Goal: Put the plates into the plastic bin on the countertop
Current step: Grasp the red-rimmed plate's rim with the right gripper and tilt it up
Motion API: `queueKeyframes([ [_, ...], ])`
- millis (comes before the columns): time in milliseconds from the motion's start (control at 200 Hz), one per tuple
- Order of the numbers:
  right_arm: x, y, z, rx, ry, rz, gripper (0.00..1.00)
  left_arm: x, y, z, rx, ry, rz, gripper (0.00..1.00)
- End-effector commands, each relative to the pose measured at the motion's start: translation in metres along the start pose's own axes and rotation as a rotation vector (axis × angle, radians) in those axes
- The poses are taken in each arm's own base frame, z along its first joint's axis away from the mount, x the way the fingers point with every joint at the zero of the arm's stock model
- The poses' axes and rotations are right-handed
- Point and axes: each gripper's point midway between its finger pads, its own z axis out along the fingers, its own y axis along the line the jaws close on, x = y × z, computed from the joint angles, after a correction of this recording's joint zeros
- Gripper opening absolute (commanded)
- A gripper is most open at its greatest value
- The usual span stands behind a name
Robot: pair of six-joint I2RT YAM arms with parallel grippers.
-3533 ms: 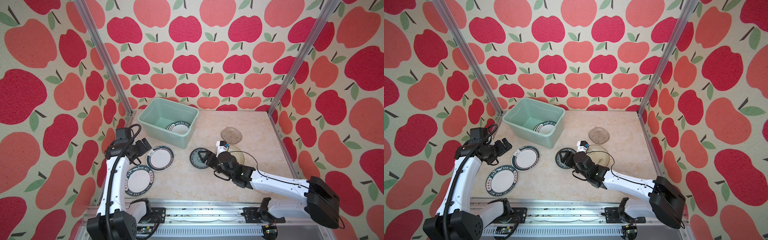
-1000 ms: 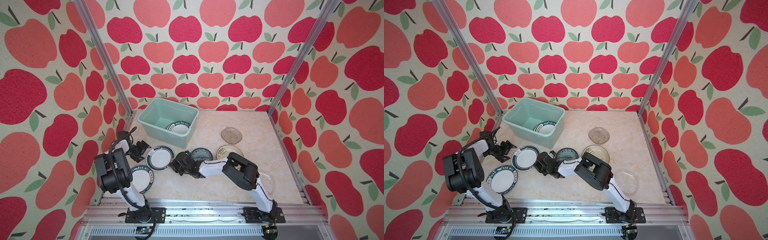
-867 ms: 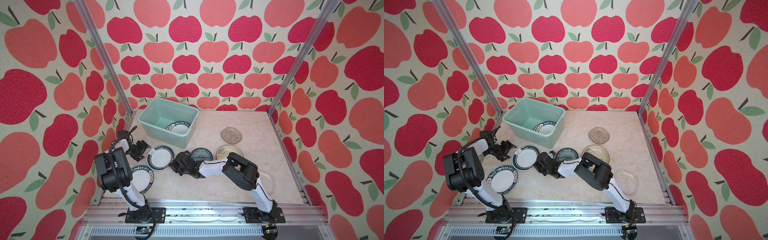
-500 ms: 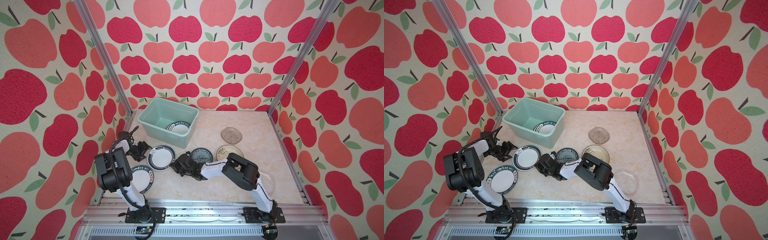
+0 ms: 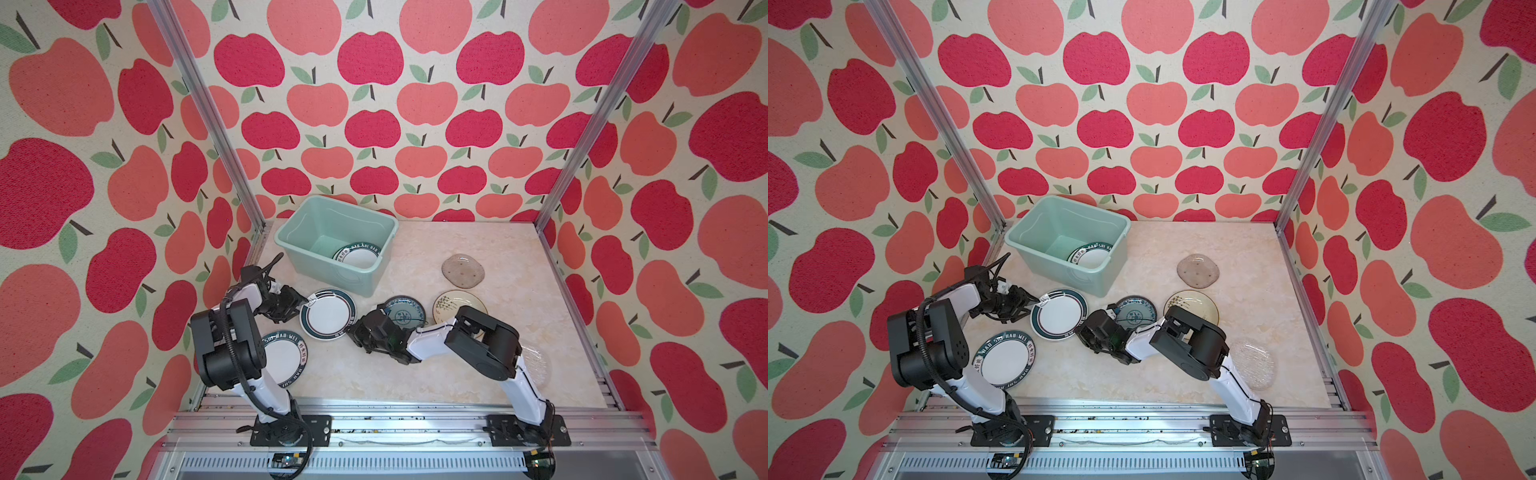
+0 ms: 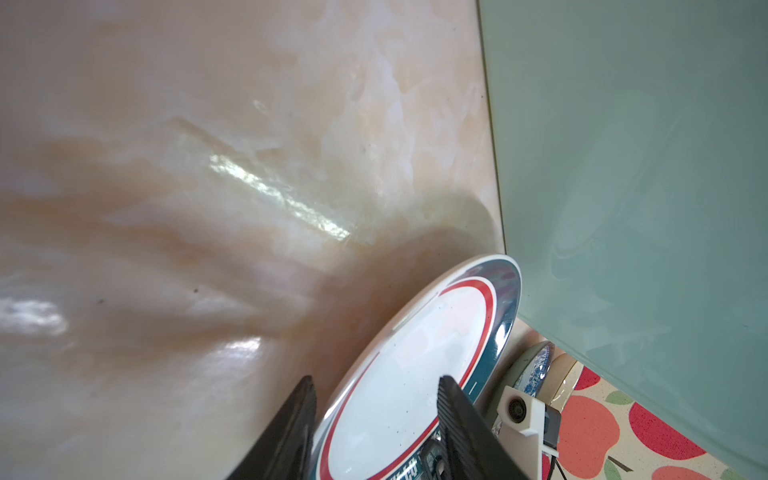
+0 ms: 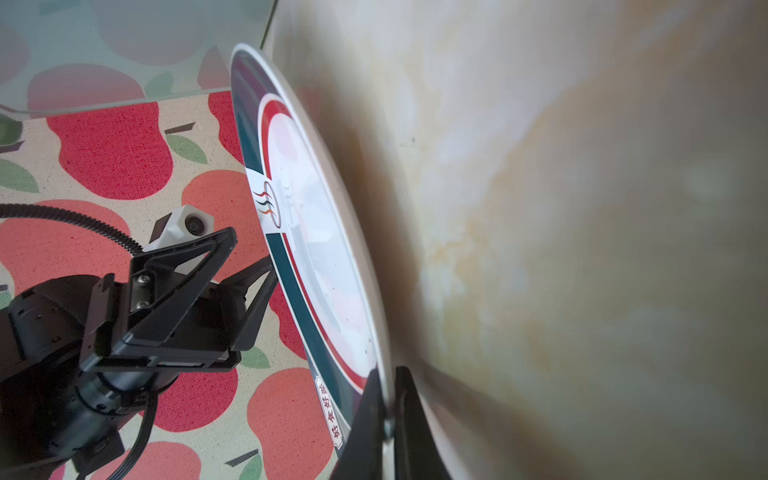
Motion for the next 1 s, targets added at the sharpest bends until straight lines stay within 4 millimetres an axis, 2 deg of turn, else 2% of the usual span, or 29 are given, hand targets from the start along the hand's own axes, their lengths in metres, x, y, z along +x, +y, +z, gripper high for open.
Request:
queueKeyframes([
  [0,-0.002,0.024,-0.006,-0.077,0.012,-0.002,0.00,0.006,-0.016,-0.005,0.072,-0.006,0.047,0.44],
  [110,-0.001,0.028,-0.005,-0.096,0.024,-0.001,0.00,0.012,-0.021,-0.005,0.091,0.006,0.071,0.40],
  [270,0.001,0.033,-0.007,-0.118,0.041,-0.010,0.00,0.019,-0.020,-0.007,0.077,0.022,0.113,0.40],
  [510,-0.002,0.028,-0.012,-0.111,0.031,-0.002,0.00,0.012,-0.018,-0.031,0.000,-0.077,0.213,0.48],
  [670,0.001,0.033,-0.013,-0.130,0.056,-0.004,0.00,0.006,-0.021,-0.044,-0.016,-0.135,0.288,0.54],
  [996,0.007,0.063,-0.018,-0.210,0.092,-0.048,0.00,0.012,-0.017,-0.034,0.021,-0.128,0.291,0.54],
])
